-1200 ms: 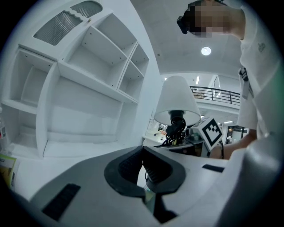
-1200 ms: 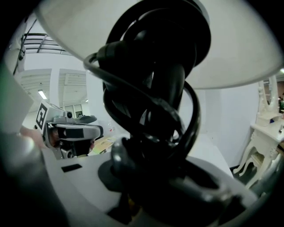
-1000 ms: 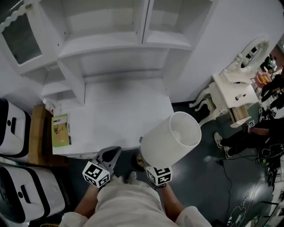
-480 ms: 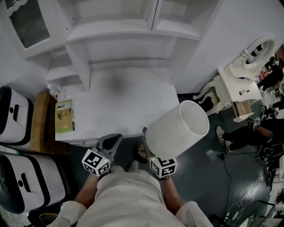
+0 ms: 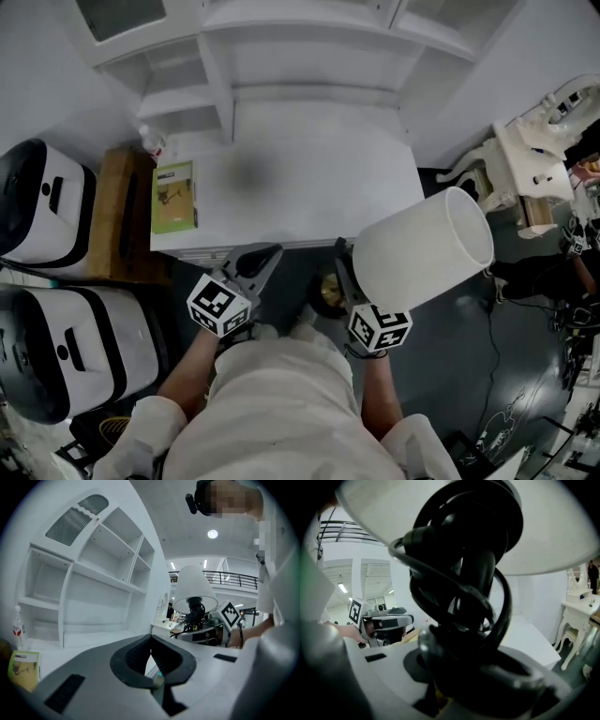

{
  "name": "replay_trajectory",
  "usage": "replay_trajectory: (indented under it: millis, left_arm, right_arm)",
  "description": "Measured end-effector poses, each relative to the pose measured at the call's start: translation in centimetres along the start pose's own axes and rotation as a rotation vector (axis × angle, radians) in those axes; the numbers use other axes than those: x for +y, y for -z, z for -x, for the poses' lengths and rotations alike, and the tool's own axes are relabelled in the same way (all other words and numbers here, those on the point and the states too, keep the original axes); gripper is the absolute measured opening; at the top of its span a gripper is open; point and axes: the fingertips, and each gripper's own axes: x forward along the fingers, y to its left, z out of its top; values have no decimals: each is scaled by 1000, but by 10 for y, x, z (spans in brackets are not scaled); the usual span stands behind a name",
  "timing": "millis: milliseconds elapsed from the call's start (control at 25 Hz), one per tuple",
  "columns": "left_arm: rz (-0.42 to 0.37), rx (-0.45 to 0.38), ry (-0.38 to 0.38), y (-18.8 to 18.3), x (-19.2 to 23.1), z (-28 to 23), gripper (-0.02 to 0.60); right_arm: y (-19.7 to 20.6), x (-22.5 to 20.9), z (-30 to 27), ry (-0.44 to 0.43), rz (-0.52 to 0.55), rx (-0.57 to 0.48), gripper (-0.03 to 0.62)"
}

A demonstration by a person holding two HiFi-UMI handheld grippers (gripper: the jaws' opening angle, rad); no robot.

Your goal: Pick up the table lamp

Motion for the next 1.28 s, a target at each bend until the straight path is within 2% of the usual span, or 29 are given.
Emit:
replay_trajectory:
  millis: [320, 560, 880, 1280]
  left_arm:
    - [1, 16, 51, 18, 7, 71, 9]
    - [24, 27, 111, 38, -9, 109, 9]
    - [44, 19, 122, 45, -31, 126, 9]
    - [45, 16, 97, 43, -63, 109, 9]
  right_arm:
    - [18, 84, 4, 1, -60, -22, 58]
    - [41, 126, 23, 23, -74, -15, 57]
    - [59, 141, 53, 40, -107, -29, 57]
    - [73, 135, 80, 2, -111, -7, 57]
